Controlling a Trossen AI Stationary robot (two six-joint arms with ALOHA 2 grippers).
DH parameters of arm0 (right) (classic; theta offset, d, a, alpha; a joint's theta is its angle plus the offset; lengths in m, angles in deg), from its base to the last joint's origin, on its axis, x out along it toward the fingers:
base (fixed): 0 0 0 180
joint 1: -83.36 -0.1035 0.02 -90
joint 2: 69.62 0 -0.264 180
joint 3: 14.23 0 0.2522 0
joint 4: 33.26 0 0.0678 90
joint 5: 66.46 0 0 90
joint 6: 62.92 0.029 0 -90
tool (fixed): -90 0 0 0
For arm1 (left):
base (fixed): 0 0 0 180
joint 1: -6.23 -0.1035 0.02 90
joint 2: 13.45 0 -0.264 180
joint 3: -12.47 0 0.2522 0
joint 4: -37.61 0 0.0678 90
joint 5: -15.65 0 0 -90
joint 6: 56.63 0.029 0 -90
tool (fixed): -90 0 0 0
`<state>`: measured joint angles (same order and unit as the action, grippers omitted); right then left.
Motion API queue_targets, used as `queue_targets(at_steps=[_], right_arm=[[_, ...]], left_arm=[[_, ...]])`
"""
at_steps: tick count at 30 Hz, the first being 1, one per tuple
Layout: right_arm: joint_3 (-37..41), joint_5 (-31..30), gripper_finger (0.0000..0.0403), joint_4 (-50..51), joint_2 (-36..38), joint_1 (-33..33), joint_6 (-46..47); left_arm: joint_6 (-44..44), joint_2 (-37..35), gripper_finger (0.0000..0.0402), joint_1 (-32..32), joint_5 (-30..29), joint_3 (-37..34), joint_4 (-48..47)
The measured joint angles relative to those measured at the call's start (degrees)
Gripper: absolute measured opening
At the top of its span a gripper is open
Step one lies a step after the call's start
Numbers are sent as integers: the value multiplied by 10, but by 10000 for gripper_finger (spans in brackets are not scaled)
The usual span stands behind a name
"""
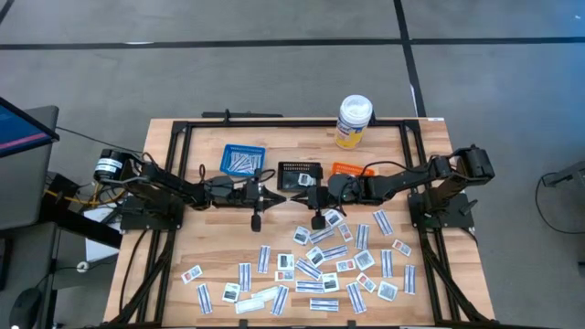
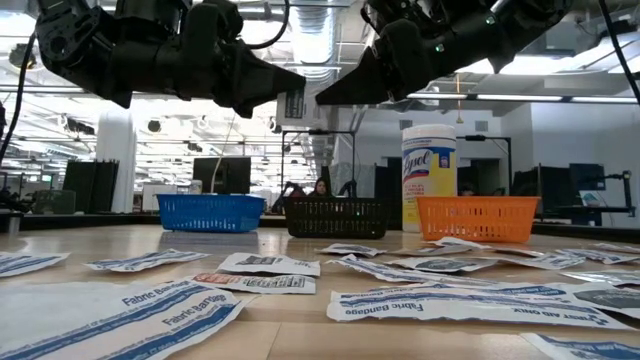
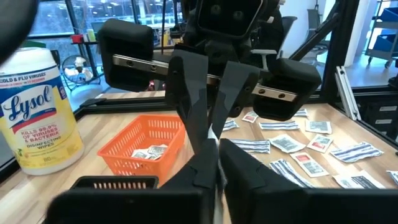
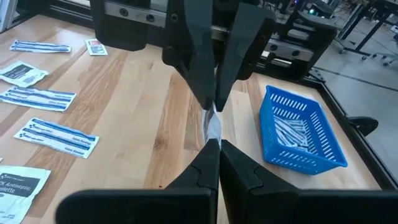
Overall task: Pick & Place First Aid Supplies
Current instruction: Put the towelette pack into the black bin
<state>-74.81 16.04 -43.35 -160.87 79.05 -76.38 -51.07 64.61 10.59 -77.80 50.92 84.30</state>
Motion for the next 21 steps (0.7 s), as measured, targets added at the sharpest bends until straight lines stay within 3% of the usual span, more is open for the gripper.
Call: queue_targets(at_steps=[14, 21], right_arm=[[-3, 0, 0, 35, 0, 5, 2], [-1, -1, 0, 61, 0, 26, 52]], left_arm=[[7, 0, 9, 1, -37, 0, -26], [6, 0, 12, 0, -40, -2, -29]])
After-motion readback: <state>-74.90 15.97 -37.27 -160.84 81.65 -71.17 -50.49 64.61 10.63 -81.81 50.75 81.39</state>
